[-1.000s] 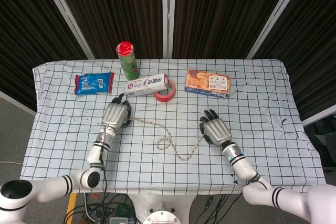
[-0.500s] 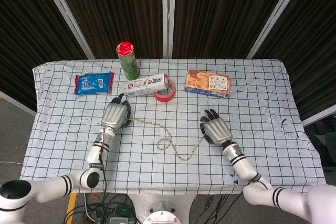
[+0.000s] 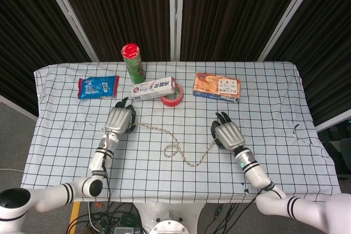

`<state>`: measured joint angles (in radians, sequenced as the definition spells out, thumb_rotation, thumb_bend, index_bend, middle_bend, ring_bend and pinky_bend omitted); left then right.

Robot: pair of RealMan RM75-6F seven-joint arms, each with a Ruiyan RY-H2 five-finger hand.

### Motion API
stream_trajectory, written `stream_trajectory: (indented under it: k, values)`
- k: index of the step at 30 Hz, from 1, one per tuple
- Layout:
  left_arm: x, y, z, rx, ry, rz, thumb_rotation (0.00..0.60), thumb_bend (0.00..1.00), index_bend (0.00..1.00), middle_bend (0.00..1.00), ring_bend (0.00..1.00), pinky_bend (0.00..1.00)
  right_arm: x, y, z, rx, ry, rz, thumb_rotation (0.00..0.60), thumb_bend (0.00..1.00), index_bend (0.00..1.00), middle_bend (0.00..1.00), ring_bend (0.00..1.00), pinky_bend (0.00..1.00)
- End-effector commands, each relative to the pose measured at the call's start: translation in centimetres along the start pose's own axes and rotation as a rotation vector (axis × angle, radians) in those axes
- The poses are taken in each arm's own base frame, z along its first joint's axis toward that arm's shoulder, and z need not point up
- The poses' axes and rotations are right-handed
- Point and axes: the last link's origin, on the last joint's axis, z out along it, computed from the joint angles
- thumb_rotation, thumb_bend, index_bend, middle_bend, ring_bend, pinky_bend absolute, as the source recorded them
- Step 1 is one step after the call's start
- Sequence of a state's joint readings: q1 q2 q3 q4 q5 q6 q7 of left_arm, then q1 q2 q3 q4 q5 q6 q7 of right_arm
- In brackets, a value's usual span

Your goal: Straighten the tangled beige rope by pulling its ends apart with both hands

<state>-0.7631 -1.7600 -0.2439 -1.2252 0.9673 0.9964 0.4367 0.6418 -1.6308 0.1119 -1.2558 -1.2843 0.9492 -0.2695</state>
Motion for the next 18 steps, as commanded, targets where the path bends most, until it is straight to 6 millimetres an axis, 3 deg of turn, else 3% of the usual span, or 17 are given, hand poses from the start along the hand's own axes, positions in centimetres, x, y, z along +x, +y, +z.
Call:
stream_trajectory:
  k: [1, 11, 18]
  values:
    - [0.1, -0.1, 0.0, 0.001, 0.001, 0.000, 0.600, 0.28, 0.62, 0.31, 0.04, 0.17, 0.1, 0.1, -0.1, -0.003, 0.003, -0.001, 0.600, 0.35, 0.64, 0.31, 0.00, 0.00]
    - [0.4, -0.9, -0.1, 0.017, 0.011, -0.008, 0.600, 0.28, 0.62, 0.31, 0.04, 0.17, 0.2, 1.2, -1.1, -0.033, 0.004, -0.006, 0.600, 0.35, 0.65, 0.31, 0.00, 0.00]
    - [0.6, -1.4, -0.2, 0.020, 0.010, -0.007, 0.600, 0.28, 0.63, 0.31, 0.04, 0.17, -0.1, 2.9, -2.9, -0.081, 0.007, -0.001, 0.600, 0.35, 0.65, 0.31, 0.00, 0.00]
